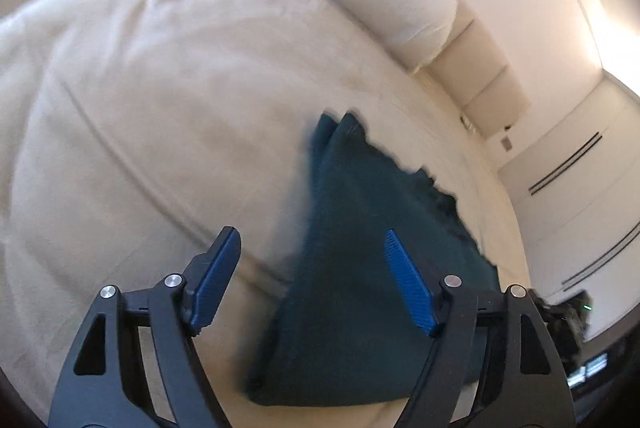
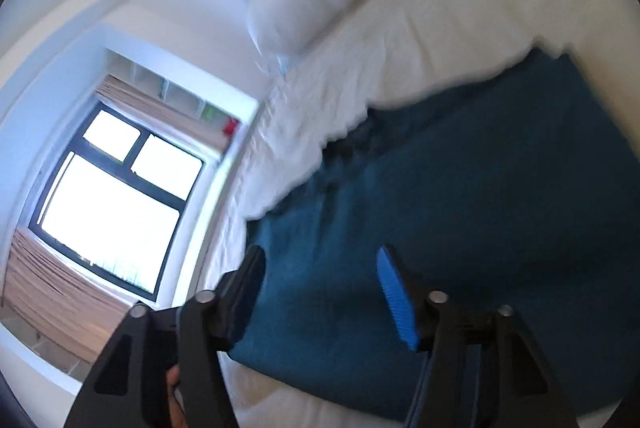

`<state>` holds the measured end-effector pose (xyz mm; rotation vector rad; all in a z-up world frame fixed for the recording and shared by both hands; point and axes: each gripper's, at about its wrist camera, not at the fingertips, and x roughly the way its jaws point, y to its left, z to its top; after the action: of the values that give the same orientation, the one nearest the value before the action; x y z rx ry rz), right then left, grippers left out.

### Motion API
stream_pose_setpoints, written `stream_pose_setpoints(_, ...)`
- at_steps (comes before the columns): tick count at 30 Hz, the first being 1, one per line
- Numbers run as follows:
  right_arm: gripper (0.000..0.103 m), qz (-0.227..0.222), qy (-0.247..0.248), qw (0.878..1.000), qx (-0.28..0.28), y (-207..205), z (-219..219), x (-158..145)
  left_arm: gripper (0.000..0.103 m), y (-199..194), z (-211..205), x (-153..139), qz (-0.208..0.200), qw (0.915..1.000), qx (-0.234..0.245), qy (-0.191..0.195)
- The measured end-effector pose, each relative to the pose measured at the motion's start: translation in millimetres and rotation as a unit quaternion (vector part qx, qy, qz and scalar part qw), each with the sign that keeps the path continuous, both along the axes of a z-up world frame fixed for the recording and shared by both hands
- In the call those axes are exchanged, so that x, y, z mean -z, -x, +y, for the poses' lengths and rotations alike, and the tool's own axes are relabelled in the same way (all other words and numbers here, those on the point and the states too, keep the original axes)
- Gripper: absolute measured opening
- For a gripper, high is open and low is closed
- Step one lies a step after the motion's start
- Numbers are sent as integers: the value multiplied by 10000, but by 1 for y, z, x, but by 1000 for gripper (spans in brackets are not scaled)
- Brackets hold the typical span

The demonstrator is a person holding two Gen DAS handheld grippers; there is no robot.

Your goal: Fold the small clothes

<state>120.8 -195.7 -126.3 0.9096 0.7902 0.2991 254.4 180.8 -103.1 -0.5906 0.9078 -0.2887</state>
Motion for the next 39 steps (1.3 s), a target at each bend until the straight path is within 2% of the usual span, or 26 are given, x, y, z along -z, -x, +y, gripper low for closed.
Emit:
stream_pose_setpoints(1, 61, 288, -9, 9996, -7, -3, -2, 14, 74, -4, 1, 10, 220, 9996, 116, 123)
stream_pose_setpoints(2, 43, 413, -54, 9991, 15, -4, -8, 23, 74, 1, 9, 14, 240, 9995, 177, 112)
stream_pose_setpoints(3, 35, 428, -171, 9989, 55, -1, -20, 31, 74, 2, 10, 14, 216, 9995, 234, 78)
stream_pose_setpoints(4, 32, 455, -269, 9985, 156, 4, -31, 35, 74, 4, 11, 11, 201, 9993, 287, 89)
stream_pose_setpoints(6, 37, 415, -314, 9960, 721, 28, -58, 32, 74, 6, 12, 11, 227, 9990, 319, 228)
stream_pose_setpoints(8, 57, 298, -273, 9912, 1262, 48, -75, 23, 74, 7, 15, 13, 363, 9977, 365, 449)
stream_pose_setpoints(10, 61, 84, -303, 9895, 1412, 60, -83, 10, 74, 7, 14, 16, 503, 9952, 419, 722)
stream_pose_setpoints(12, 61, -18, -301, 9915, 1269, 58, -84, 1, 74, 1, 5, 14, 581, 9938, 608, 723)
stream_pose_setpoints(15, 61, -155, -430, 9952, 869, 44, -72, -9, 74, -23, -15, 22, 1045, 9858, 1214, 504)
stream_pose_setpoints(21, 61, -264, -566, 9977, 281, 10, -37, -15, 73, -47, -14, 30, 1485, 9722, 1512, 995)
stream_pose_setpoints(23, 61, -212, -599, 9980, 39, -6, -23, -17, 64, -46, -15, 31, 1568, 9689, 1612, 1032)
stream_pose_setpoints(25, 61, -135, -652, 9977, -131, -24, -9, -16, 44, -42, -18, 34, 1700, 9627, 1737, 1186)
stream_pose_setpoints(29, 61, 14, -700, 9969, -354, -49, 9, -11, 40, -39, -17, 41, 1786, 9591, 1782, 1285)
stream_pose_setpoints(32, 61, 326, -567, 9969, -444, -62, 19, 3, 36, -31, -3, 39, 1802, 9590, 1741, 1324)
stream_pose_setpoints(34, 59, 658, -384, 9963, -400, -67, 21, 18, 15, -30, 3, 39, 1807, 9616, 1653, 1243)
stream_pose_setpoints(36, 55, 713, -347, 9962, -369, -68, 20, 30, 13, -30, 5, 39, 1771, 9618, 1604, 1338)
stream_pose_setpoints(39, 54, 569, -445, 9967, -374, -64, 15, 36, 12, -26, 5, 28, 1647, 9666, 1545, 1215)
